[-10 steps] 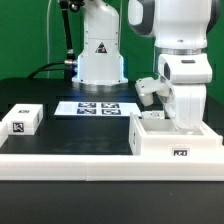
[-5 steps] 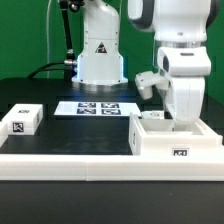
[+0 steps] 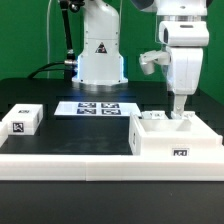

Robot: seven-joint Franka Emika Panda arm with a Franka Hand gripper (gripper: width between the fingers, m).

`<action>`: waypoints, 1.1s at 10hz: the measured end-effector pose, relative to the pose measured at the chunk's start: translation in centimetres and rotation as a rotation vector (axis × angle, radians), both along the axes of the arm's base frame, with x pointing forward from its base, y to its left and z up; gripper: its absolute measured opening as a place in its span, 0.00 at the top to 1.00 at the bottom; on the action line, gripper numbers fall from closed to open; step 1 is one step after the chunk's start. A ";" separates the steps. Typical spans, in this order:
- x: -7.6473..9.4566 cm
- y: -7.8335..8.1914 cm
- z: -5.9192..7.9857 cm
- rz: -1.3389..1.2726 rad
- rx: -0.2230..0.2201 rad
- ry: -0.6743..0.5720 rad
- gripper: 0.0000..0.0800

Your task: Assemble cabinet

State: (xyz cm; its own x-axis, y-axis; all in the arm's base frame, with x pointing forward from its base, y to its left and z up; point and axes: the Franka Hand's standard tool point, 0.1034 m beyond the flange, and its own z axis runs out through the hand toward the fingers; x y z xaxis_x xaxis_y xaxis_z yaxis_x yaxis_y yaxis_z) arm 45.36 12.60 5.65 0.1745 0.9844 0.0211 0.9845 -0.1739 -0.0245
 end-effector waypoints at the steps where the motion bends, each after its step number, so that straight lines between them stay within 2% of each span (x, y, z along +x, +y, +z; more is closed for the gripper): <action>1: -0.8 0.3 -0.3 -0.008 0.002 0.005 0.00; 5: -0.8 0.4 -0.5 -0.006 0.007 0.000 0.00; 10: -3.8 4.4 -2.0 0.074 0.057 -0.025 0.00; 11: -3.9 4.4 -2.3 0.071 0.059 -0.023 0.00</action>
Offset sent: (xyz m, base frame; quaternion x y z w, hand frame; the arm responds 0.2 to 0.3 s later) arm 0.0000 0.0000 0.0000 0.0000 0.0000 0.0000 1.0000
